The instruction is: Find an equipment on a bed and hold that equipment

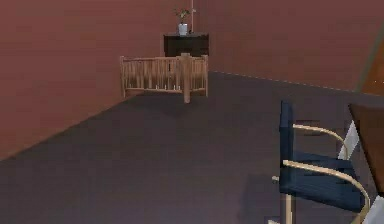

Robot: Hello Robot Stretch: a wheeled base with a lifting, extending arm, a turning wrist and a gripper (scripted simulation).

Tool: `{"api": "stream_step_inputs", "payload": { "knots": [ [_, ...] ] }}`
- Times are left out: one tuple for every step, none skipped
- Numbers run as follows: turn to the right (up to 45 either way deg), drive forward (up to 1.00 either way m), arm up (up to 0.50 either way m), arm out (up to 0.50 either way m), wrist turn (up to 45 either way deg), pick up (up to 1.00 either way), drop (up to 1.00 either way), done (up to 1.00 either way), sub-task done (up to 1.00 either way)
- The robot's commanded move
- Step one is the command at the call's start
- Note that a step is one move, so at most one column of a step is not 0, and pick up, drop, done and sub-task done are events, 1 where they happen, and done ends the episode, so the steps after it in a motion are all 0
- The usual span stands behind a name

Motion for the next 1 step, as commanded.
{"api": "stream_step_inputs", "payload": {
  "knots": [
    [0.0,1.00,0.00,0.00,0.0,0.00,0.00,0.00,0.00]
  ]
}}
